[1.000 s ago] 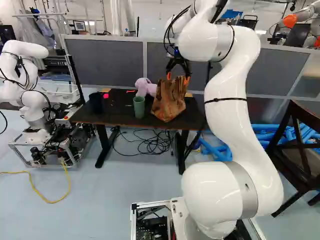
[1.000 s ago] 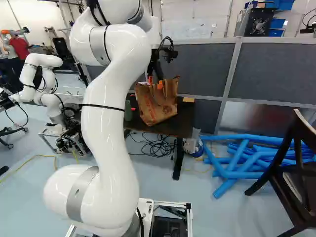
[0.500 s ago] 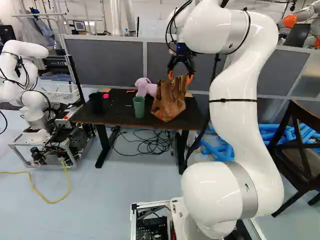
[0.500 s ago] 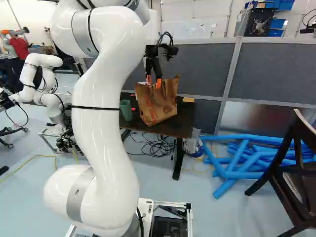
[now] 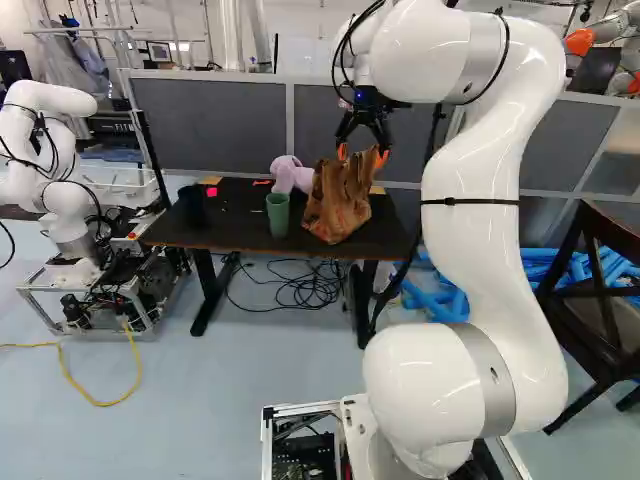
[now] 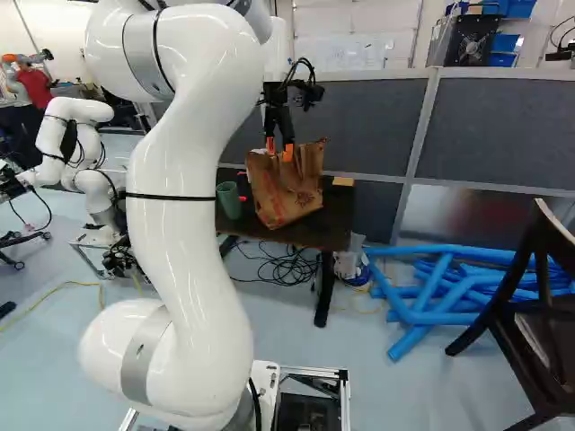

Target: Pick up the bag on the ground and place it on the table

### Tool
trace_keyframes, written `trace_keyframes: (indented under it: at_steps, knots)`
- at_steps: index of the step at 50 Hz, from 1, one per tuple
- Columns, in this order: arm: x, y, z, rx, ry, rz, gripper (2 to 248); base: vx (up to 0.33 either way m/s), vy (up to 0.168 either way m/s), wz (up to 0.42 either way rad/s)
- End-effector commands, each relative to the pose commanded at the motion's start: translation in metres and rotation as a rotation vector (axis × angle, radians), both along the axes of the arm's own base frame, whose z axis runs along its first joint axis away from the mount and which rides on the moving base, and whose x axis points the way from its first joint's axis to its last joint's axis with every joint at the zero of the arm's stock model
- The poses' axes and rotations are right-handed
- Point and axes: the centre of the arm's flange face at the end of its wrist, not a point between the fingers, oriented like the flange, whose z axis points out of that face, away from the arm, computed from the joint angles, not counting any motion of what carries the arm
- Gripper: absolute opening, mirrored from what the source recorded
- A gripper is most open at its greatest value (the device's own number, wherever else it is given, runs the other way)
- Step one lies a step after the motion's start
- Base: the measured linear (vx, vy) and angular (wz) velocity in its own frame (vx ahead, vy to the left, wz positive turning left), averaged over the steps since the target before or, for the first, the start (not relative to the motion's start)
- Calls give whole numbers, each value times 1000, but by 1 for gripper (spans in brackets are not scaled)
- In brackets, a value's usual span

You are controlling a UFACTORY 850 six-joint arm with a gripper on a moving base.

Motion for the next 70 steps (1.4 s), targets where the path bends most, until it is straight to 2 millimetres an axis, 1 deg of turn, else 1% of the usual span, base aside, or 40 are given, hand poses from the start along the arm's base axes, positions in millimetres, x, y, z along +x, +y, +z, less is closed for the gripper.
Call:
trace_keyframes:
  at_steps: [31, 70]
  knots:
    - [0, 0, 0, 0, 0, 0, 247, -8, 1, -1]
    - [0, 0, 0, 0, 0, 0, 247, -109, 1, 4]
